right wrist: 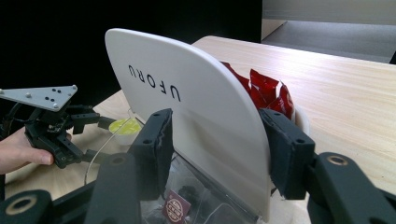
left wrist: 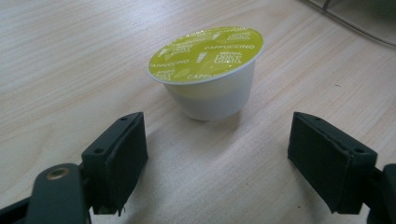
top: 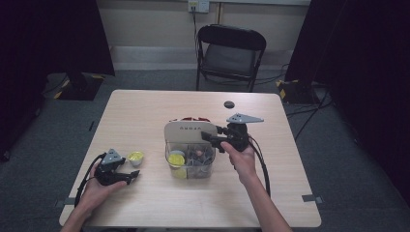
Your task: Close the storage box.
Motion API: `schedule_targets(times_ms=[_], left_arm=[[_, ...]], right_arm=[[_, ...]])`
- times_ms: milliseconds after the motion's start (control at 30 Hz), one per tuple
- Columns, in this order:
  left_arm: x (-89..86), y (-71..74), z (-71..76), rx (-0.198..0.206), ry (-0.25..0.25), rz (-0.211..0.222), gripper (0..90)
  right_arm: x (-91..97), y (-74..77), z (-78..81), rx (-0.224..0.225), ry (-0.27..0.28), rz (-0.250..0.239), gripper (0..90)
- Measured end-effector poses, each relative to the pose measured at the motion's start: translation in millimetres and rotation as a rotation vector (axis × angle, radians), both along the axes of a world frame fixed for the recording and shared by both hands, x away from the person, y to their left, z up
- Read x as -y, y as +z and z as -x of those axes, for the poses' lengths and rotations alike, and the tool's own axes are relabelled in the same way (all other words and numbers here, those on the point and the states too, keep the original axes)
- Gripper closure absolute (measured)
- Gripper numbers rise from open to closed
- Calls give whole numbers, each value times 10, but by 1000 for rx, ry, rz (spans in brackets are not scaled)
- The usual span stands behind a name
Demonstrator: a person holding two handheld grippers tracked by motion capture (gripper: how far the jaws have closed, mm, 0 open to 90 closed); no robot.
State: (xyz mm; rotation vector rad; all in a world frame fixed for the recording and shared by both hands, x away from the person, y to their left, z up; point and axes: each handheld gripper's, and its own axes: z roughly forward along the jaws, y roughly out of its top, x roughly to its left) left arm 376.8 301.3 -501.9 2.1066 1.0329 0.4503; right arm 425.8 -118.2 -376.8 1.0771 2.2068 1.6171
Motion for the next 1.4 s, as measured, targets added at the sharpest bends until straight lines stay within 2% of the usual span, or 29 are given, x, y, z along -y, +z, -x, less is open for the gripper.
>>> schedule_targets(times_ms=[700,867,1400], left_arm=[[4,-1,-10,2,2,-2,183],[6,-2,-11,2,4,0,182],[5,-1,-14,0,3,-2,181]], right_arm=[[9,-14,93,-6,32,2,462],[10,-43,133,-10,45,20,447],[96,-67,229,-26,41,31,398]])
